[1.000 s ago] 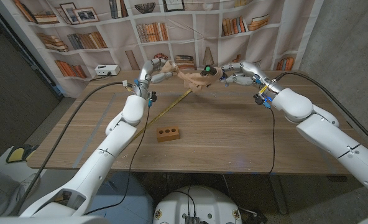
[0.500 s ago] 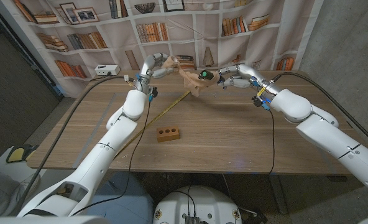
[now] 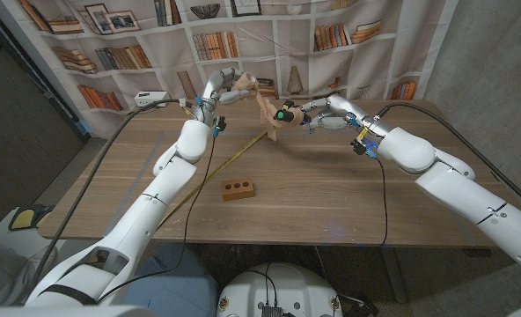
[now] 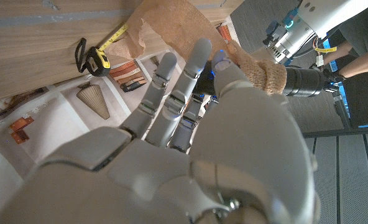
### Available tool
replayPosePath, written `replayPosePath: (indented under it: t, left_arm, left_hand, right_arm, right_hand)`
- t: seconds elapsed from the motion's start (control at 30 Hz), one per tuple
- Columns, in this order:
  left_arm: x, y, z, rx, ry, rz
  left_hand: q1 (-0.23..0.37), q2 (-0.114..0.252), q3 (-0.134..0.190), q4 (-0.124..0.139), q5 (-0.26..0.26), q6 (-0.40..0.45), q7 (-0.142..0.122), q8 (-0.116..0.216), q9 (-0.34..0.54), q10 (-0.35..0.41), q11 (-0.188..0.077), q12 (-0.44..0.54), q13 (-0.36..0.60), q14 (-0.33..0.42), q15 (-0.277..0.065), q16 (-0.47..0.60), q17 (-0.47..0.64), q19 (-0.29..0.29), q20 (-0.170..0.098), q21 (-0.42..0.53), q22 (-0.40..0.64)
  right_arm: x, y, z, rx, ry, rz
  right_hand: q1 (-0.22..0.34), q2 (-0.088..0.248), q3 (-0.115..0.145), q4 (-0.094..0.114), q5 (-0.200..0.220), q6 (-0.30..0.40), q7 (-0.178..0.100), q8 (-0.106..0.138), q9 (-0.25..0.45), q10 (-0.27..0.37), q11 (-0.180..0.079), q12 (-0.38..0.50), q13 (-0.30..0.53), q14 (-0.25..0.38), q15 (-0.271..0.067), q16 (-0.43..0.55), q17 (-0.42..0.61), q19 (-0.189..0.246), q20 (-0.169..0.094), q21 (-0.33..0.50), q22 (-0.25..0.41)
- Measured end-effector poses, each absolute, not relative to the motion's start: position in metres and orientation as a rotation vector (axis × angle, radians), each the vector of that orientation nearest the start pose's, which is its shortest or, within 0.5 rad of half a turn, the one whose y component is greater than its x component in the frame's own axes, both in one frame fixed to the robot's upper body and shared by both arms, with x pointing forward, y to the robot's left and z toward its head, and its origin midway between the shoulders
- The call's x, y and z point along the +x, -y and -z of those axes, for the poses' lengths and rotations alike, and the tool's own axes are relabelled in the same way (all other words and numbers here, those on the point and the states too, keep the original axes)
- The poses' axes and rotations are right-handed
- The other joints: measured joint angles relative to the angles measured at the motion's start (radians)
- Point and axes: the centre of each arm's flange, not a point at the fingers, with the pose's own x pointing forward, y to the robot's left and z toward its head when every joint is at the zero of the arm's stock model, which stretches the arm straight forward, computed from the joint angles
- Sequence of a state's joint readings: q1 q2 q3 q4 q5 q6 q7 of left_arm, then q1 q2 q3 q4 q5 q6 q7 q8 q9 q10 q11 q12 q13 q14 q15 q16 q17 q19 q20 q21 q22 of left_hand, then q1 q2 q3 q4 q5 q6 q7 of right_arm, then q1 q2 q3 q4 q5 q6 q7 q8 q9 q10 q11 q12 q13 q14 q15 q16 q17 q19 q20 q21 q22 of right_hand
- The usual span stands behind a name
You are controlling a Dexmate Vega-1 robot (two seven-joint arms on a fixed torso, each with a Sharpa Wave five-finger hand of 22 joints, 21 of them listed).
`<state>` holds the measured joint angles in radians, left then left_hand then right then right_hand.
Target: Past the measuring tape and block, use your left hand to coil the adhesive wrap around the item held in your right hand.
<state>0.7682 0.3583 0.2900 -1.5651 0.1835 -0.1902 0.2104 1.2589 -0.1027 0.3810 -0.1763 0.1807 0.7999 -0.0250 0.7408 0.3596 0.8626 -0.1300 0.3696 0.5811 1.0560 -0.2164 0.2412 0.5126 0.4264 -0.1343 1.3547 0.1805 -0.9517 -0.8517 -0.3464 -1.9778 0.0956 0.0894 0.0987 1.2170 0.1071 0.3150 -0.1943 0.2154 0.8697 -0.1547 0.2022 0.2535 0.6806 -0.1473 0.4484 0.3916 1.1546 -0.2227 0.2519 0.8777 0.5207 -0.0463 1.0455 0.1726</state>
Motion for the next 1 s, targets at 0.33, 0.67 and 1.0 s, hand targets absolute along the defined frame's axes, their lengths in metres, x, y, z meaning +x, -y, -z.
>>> replayPosePath:
  t: [0.33,0.67,1.0]
  left_arm:
    - [0.593,-0.202,-0.116,0.531,1.004,-0.047]
    - [0.593,-0.198,-0.115,0.521,1.006,-0.023]
    - [0.588,-0.195,-0.11,0.512,1.008,0.0]
  left_hand:
    - [0.001,-0.001,0.0,0.0,0.0,0.0,0.0,0.003,0.0,0.0,0.0,0.0,-0.001,0.0,0.0,0.0,0.0,-0.003,-0.003,0.008,0.0]
    - [-0.001,0.001,0.0,0.0,0.0,-0.004,0.0,0.005,0.0,0.0,0.0,-0.004,0.001,0.0,0.0,-0.002,-0.001,-0.003,-0.003,0.008,0.0]
    - [-0.002,0.002,0.0,0.0,0.0,-0.007,-0.001,0.006,0.0,0.0,0.0,-0.004,0.001,0.0,0.0,-0.004,-0.001,-0.003,-0.003,0.013,0.0]
  right_arm:
    - [0.51,0.191,-0.054,-0.948,0.839,-0.374]
    - [0.505,0.166,-0.048,-1.065,0.854,-0.34]
    - [0.505,0.153,-0.043,-1.127,0.841,-0.298]
  right_hand:
    - [0.0,0.0,0.0,0.0,0.0,0.0,0.0,-0.001,0.0,0.0,0.0,-0.001,0.0,0.0,0.0,0.0,0.0,0.0,0.0,0.0,0.0]
    - [0.0,0.0,0.0,0.0,-0.001,0.0,0.0,0.002,-0.001,0.007,0.001,-0.003,0.0,0.002,0.002,0.0,-0.003,0.0,0.0,0.0,0.0]
    - [-0.002,-0.002,0.0,0.0,-0.001,0.002,-0.002,0.002,-0.001,0.008,0.002,-0.003,0.0,0.002,0.002,0.003,-0.003,0.0,0.0,0.0,0.0]
